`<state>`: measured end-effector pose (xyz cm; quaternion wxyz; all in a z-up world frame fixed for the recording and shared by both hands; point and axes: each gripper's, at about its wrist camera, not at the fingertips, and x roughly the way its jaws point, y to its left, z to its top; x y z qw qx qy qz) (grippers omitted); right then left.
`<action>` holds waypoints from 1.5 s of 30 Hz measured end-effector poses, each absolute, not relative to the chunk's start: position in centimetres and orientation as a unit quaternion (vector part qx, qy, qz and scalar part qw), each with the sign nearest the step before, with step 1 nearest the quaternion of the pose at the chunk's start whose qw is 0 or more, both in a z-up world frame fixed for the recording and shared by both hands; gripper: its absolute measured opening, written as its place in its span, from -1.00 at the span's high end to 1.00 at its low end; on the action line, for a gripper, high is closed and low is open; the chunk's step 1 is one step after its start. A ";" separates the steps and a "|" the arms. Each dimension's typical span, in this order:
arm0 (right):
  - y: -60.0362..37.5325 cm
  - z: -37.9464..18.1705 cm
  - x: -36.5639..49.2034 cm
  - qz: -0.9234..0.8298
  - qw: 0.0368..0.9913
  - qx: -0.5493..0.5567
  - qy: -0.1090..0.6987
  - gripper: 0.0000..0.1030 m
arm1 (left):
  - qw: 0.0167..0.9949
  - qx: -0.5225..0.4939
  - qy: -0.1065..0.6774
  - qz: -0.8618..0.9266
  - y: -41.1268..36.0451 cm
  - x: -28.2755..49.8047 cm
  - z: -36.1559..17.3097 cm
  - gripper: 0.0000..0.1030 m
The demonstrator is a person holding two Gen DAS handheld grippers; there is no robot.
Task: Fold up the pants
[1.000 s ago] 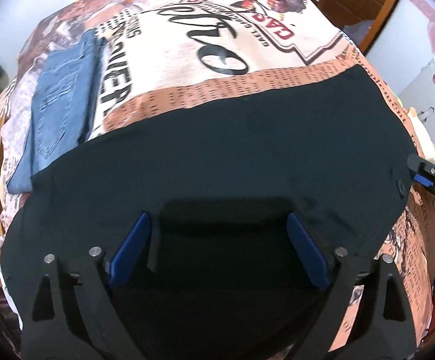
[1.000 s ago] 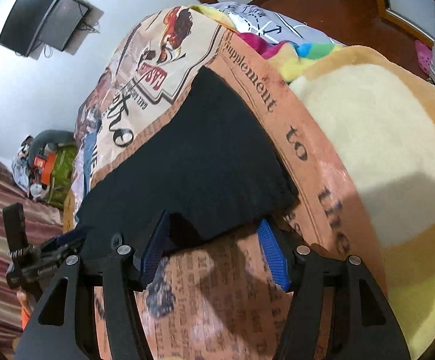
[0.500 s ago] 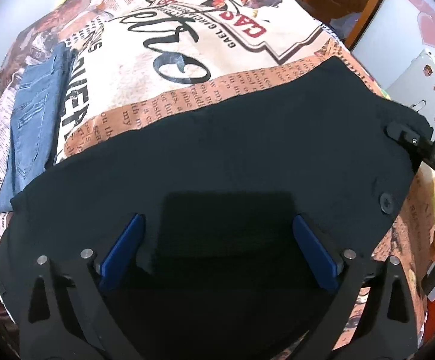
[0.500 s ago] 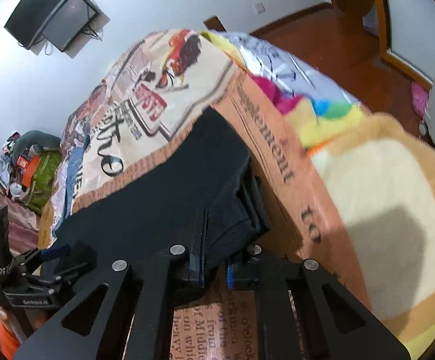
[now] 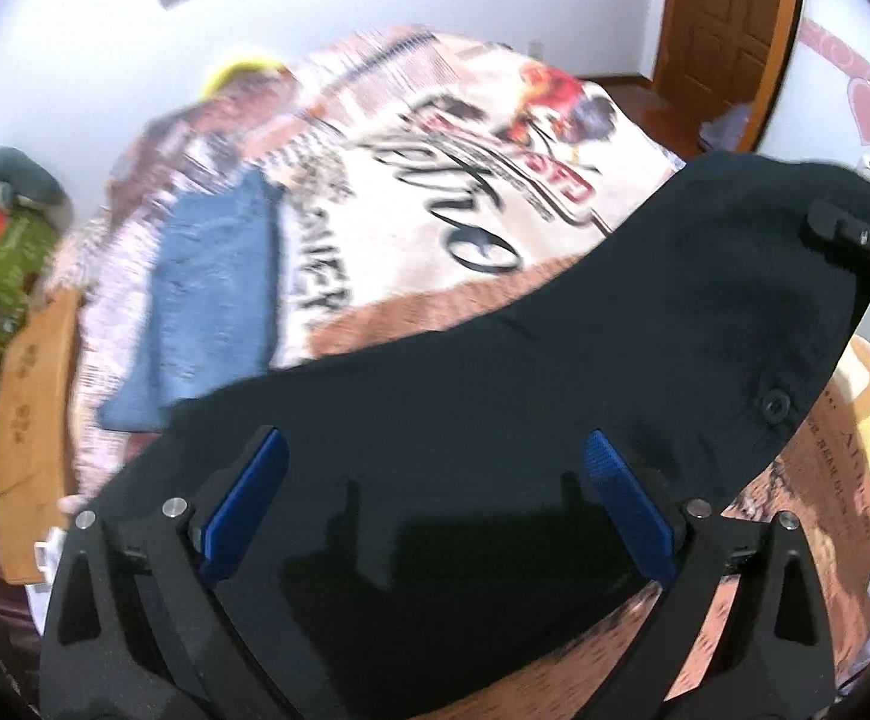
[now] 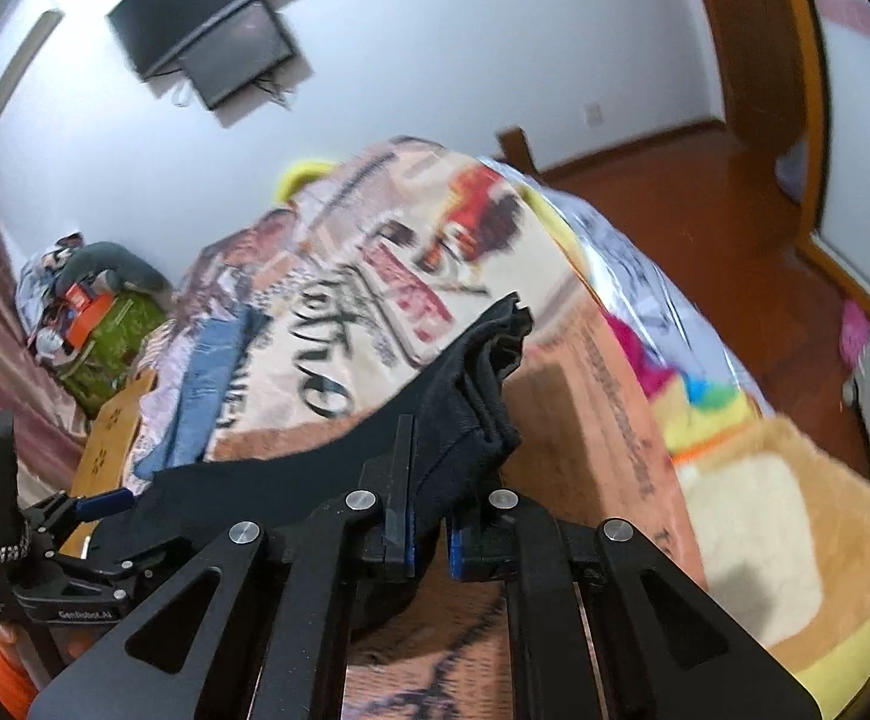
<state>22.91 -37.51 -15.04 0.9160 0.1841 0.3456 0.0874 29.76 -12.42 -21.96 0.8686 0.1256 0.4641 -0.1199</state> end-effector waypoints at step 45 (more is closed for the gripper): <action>-11.9 -18.6 22.0 0.303 0.819 0.015 0.488 -0.07 | 0.899 -0.057 0.434 0.015 8.8 23.0 -19.0 -0.95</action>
